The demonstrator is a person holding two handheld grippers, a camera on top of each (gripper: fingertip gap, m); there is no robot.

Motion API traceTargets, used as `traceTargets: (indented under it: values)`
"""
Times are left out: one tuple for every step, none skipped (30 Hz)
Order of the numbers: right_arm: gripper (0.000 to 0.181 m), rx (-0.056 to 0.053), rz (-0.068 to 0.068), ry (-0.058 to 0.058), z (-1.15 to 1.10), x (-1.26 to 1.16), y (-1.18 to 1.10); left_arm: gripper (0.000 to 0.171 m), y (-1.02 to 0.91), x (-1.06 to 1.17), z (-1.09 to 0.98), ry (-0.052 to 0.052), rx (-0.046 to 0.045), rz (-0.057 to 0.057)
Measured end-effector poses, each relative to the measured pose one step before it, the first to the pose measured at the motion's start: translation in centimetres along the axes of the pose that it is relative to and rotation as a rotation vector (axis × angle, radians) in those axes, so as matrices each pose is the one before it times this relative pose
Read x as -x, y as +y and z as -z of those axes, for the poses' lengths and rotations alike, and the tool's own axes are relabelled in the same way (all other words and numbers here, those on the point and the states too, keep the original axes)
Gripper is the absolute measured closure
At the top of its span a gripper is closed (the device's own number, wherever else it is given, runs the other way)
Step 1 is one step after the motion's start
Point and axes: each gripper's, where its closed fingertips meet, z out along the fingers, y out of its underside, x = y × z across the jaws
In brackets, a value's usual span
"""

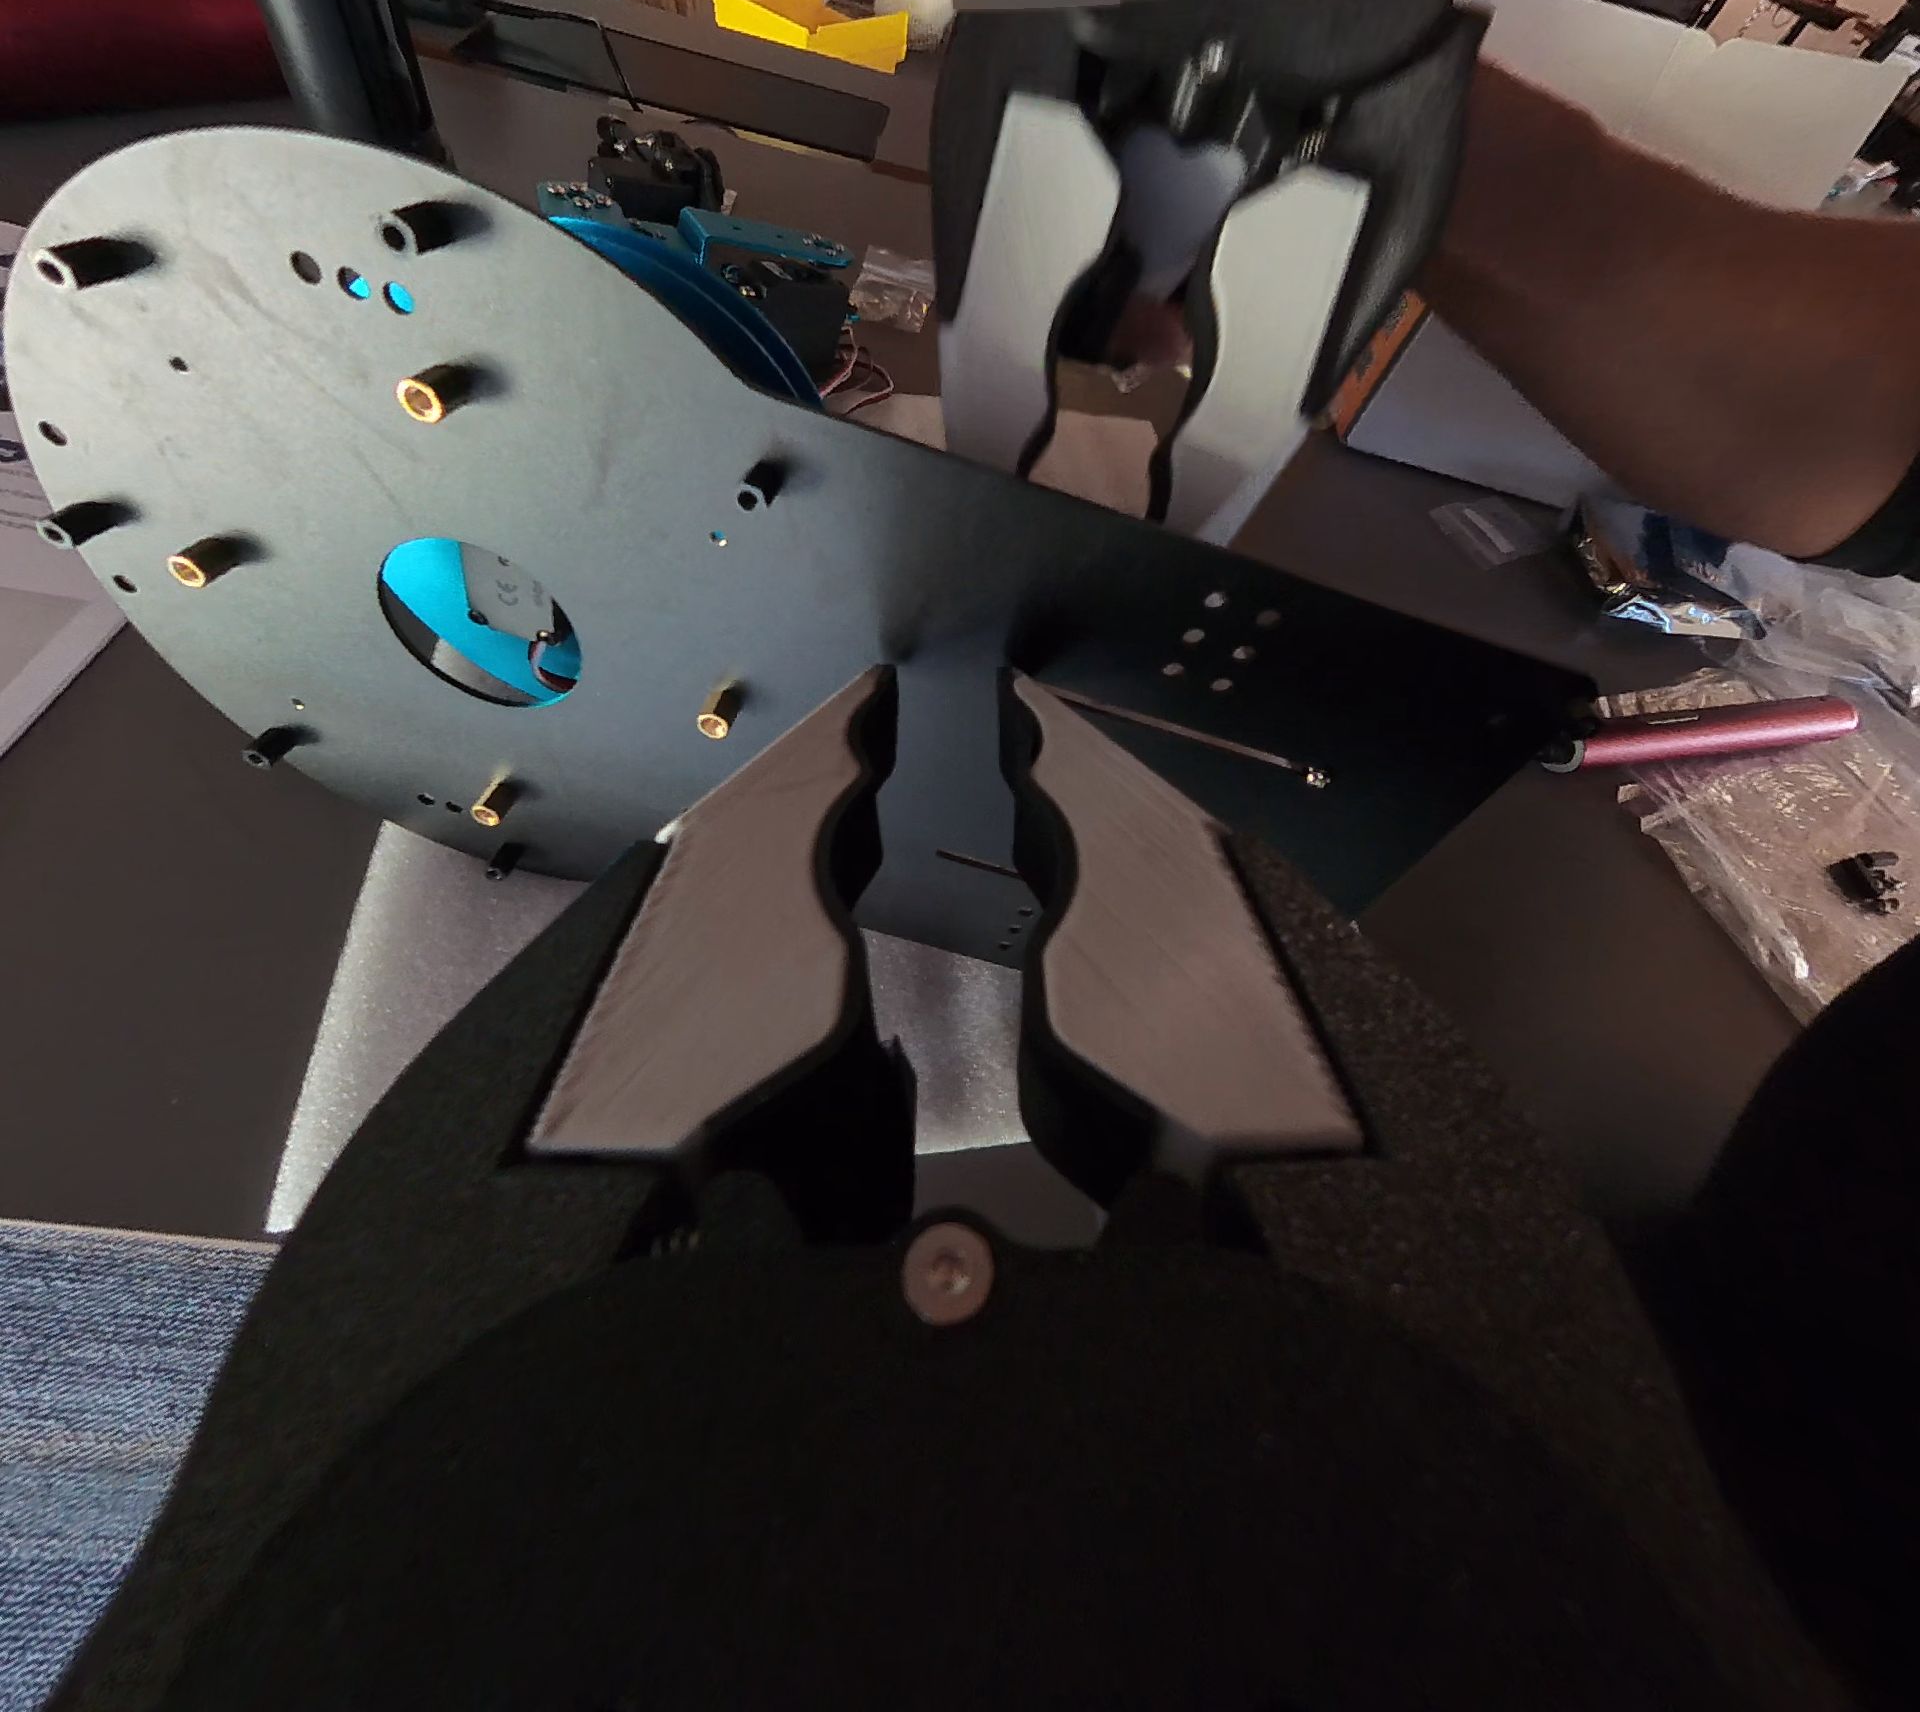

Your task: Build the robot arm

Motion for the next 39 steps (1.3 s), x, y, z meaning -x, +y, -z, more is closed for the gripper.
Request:
traceTargets:
  values:
    - [0.161,-0.0057,0.0028,-0.0016,0.305,0.079,-0.230,0.154,-0.002,-0.010,-0.005,-0.0012,0.00045,-0.0005]
    - [0.161,0.0040,0.0056,-0.0082,-0.116,0.178,-0.113,0.154,-0.006,0.005,-0.001,-0.0015,-0.00077,0.0004]
    - [0.161,0.0155,0.0051,-0.0138,-0.511,0.208,0.087,0.154,-0.005,0.004,0.008,-0.0016,-0.00191,0.0016]
    - [0.159,0.0169,0.0049,-0.0082,-0.686,0.042,0.174,0.155,-0.010,0.000,-0.007,-0.0011,-0.00169,0.0019]
    - [0.159,0.0156,0.0024,-0.0096,-0.587,0.004,0.244,0.155,0.003,-0.019,-0.004,0.0001,-0.00077,0.0010]
    - [0.159,0.0023,-0.0019,-0.0064,-0.257,-0.053,0.079,0.155,0.005,-0.012,-0.003,-0.0002,-0.00060,0.0006]
    - [0.159,0.0028,-0.0048,0.0047,0.107,-0.189,0.098,0.155,0.011,-0.005,0.002,-0.0006,0.00078,0.0005]
    - [0.159,0.0024,-0.0038,0.0180,0.434,-0.328,0.138,0.155,0.000,-0.003,-0.002,-0.0006,0.00093,0.0004]
    - [0.161,-0.0038,-0.0031,0.0174,0.645,-0.246,0.053,0.155,0.003,0.005,0.006,-0.0009,0.00081,-0.0004]
    - [0.163,-0.0133,-0.0041,0.0047,0.668,0.016,-0.141,0.155,-0.005,-0.008,0.004,-0.0005,-0.00009,-0.0014]
    - [0.164,-0.0146,-0.0018,-0.0042,0.496,0.213,-0.258,0.155,-0.007,0.001,-0.012,0.0005,-0.00116,-0.0007]
    - [0.164,-0.0051,0.0032,-0.0073,0.110,0.287,-0.220,0.155,0.001,0.003,-0.004,0.0014,-0.00117,0.0013]
    - [0.164,0.0080,0.0080,-0.0020,-0.299,0.180,-0.022,0.155,-0.021,0.006,0.007,0.0022,-0.00100,0.0031]
    - [0.161,0.0098,0.0091,0.0033,-0.558,0.021,0.045,0.155,-0.007,0.002,0.008,0.0021,-0.00099,0.0025]
    - [0.160,0.0145,0.0043,-0.0066,-0.704,0.060,0.168,0.155,0.009,0.011,-0.016,0.0008,0.00003,0.0010]
    - [0.158,0.0140,-0.0034,-0.0119,-0.669,0.061,0.222,0.155,0.000,-0.021,-0.011,0.0009,0.00023,0.0002]
    - [0.157,0.0066,-0.0061,-0.0113,-0.409,0.049,0.131,0.155,-0.010,-0.006,-0.005,-0.0006,0.00172,-0.0018]
    - [0.158,-0.0029,-0.0020,0.0048,0.061,-0.113,0.041,0.155,-0.001,0.000,0.004,-0.0011,0.00171,-0.0051]
    - [0.159,-0.0100,-0.0013,0.0182,0.471,-0.251,-0.017,0.155,0.006,-0.011,-0.002,-0.0003,0.00062,-0.0053]
    - [0.160,-0.0084,-0.0057,0.0194,0.686,-0.288,-0.007,0.155,0.006,-0.007,0.001,0.0008,-0.00052,-0.0008]
    - [0.160,-0.0051,-0.0077,0.0105,0.701,-0.149,-0.017,0.155,-0.005,-0.003,-0.001,0.0015,-0.00059,0.0035]
    - [0.160,-0.0041,-0.0041,0.0028,0.511,0.008,-0.089,0.155,0.001,-0.006,-0.010,0.0011,-0.00084,0.0036]
    - [0.161,-0.0039,0.0032,-0.0059,0.149,0.206,-0.180,0.155,0.007,0.000,0.004,-0.0001,-0.00136,0.0011]
    - [0.161,0.0009,0.0080,-0.0077,-0.279,0.241,-0.150,0.155,-0.005,0.003,-0.002,-0.0011,-0.00164,-0.0003]
    - [0.159,0.0062,0.0075,-0.0110,-0.678,0.251,-0.038,0.155,-0.009,0.010,0.000,-0.0010,-0.00185,-0.0002]
    - [0.156,0.0096,0.0064,-0.0079,-0.842,0.115,0.077,0.156,-0.007,-0.010,0.005,0.0008,-0.00170,0.0005]
    - [0.156,0.0225,0.0060,-0.0029,-0.744,-0.056,0.390,0.156,0.010,-0.009,-0.011,0.0014,-0.00116,0.0020]
    - [0.157,0.0160,0.0005,-0.0069,-0.419,-0.031,0.387,0.156,0.001,-0.007,-0.006,0.0009,-0.00023,0.0025]
    - [0.158,-0.0021,-0.0072,0.0004,0.012,-0.151,0.151,0.156,0.002,-0.010,-0.016,0.0001,0.00068,0.0008]
    - [0.158,-0.0096,-0.0111,0.0059,0.394,-0.185,0.037,0.156,-0.005,-0.008,-0.009,-0.0007,0.00107,-0.0028]
    - [0.158,-0.0076,-0.0072,0.0127,0.646,-0.213,0.017,0.156,0.001,-0.001,-0.004,-0.0013,0.00117,-0.0045]
    - [0.158,-0.0102,-0.0010,0.0154,0.714,-0.183,-0.115,0.156,-0.007,-0.002,0.003,-0.0005,0.00164,-0.0030]
    - [0.160,-0.0138,0.0045,0.0104,0.602,-0.062,-0.246,0.156,0.001,0.002,-0.004,0.0001,0.00128,0.0001]
    - [0.162,-0.0156,0.0068,-0.0006,0.346,0.110,-0.359,0.156,-0.004,0.000,-0.011,0.0003,0.00037,0.0017]
    - [0.163,-0.0069,0.0068,-0.0086,-0.053,0.208,-0.308,0.156,-0.012,-0.003,-0.012,0.0001,-0.00055,0.0006]
    - [0.162,0.0061,0.0052,-0.0160,-0.473,0.260,-0.101,0.156,-0.006,-0.001,-0.009,-0.0003,-0.00142,-0.0007]
    - [0.160,0.0184,0.0030,-0.0101,-0.767,0.106,0.188,0.156,-0.015,-0.001,-0.008,0.0000,-0.00108,0.0002]
    - [0.158,0.0213,0.0031,-0.0128,-0.788,0.113,0.338,0.156,-0.002,-0.024,-0.018,0.0011,0.00041,0.0009]
    - [0.159,0.0123,0.0033,-0.0052,-0.488,-0.030,0.323,0.156,0.005,-0.004,0.003,0.0004,0.00039,-0.0002]
